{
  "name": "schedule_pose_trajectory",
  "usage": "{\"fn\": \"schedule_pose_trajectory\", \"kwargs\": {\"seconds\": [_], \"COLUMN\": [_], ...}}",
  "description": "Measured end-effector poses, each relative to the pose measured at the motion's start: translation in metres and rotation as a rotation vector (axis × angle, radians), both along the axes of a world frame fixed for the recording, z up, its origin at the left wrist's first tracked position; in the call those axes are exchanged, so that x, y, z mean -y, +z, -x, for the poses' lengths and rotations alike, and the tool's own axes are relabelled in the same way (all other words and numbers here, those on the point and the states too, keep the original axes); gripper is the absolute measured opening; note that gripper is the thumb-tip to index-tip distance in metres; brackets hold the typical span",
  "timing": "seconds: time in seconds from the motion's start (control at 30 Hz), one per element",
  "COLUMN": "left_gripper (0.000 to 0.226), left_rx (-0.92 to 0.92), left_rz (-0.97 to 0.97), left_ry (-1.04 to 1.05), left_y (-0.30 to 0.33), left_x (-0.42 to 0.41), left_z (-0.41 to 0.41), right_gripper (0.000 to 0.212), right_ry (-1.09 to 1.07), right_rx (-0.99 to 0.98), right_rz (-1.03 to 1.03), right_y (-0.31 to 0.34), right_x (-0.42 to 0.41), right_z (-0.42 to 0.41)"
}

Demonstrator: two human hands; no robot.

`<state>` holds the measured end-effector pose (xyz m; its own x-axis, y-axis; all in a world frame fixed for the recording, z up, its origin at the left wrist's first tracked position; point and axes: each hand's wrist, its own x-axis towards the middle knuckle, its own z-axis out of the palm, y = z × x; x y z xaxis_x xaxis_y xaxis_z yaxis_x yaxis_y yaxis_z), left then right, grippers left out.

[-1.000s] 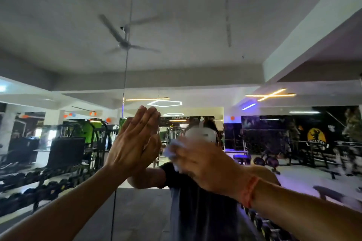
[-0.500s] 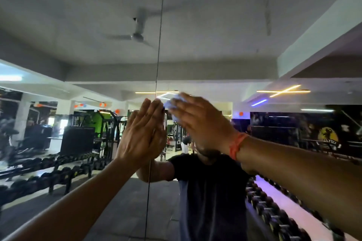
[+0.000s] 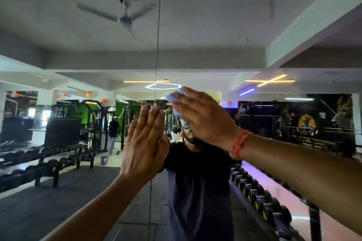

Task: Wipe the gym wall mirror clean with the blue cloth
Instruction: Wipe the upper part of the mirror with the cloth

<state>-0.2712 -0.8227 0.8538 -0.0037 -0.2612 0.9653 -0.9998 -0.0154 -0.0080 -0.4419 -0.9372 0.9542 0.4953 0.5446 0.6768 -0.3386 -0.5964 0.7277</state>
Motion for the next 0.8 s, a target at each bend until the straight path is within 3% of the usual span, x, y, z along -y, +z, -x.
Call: {"fn": "schedule_pose_trajectory", "kwargs": {"seconds": [0.07, 0.13, 0.2, 0.27, 0.33, 0.37, 0.43, 0.5, 0.57, 0.6, 0.67, 0.77, 0.8], "left_gripper": [0.063, 0.063, 0.063, 0.064, 0.067, 0.068, 0.066, 0.061, 0.057, 0.056, 0.056, 0.058, 0.059], "left_rx": [0.024, 0.025, 0.012, -0.007, 0.004, 0.026, 0.079, 0.143, 0.236, 0.271, 0.283, 0.272, 0.286], "left_rz": [-0.010, -0.020, -0.017, -0.020, -0.040, -0.053, -0.085, -0.106, -0.134, -0.146, -0.162, -0.176, -0.183], "left_ry": [0.016, 0.013, -0.005, -0.019, -0.025, -0.023, -0.031, -0.081, -0.120, -0.121, -0.119, -0.112, -0.098], "left_y": [-0.010, -0.016, -0.020, -0.027, -0.038, -0.044, -0.059, -0.074, -0.090, -0.096, -0.103, -0.098, -0.095], "left_x": [-0.001, -0.001, 0.000, 0.002, 0.004, 0.004, 0.006, 0.006, 0.003, 0.003, 0.002, 0.003, 0.005], "left_z": [-0.003, -0.005, -0.002, 0.003, 0.010, 0.013, 0.017, 0.020, 0.022, 0.023, 0.025, 0.025, 0.025], "right_gripper": [0.042, 0.043, 0.041, 0.043, 0.043, 0.041, 0.038, 0.036, 0.037, 0.038, 0.039, 0.040, 0.041], "right_ry": [-0.083, -0.146, -0.157, -0.108, 0.005, 0.058, 0.066, -0.056, -0.179, -0.213, -0.239, -0.077, -0.007], "right_rx": [-0.295, -0.320, -0.080, 0.268, 0.494, 0.493, 0.234, -0.097, -0.265, -0.228, 0.086, 0.869, 1.049], "right_rz": [0.196, 0.306, 0.193, -0.113, -0.317, -0.317, -0.212, -0.050, 0.089, 0.131, 0.006, -0.548, -0.678], "right_y": [0.006, 0.054, 0.101, 0.119, 0.094, 0.066, -0.016, -0.094, -0.112, -0.102, -0.083, -0.095, -0.115], "right_x": [0.001, 0.000, -0.001, 0.000, -0.001, -0.004, -0.010, -0.007, 0.008, 0.022, 0.047, 0.060, 0.057], "right_z": [0.011, 0.024, 0.033, 0.035, 0.022, 0.016, 0.013, 0.035, 0.080, 0.104, 0.148, 0.171, 0.156]}}
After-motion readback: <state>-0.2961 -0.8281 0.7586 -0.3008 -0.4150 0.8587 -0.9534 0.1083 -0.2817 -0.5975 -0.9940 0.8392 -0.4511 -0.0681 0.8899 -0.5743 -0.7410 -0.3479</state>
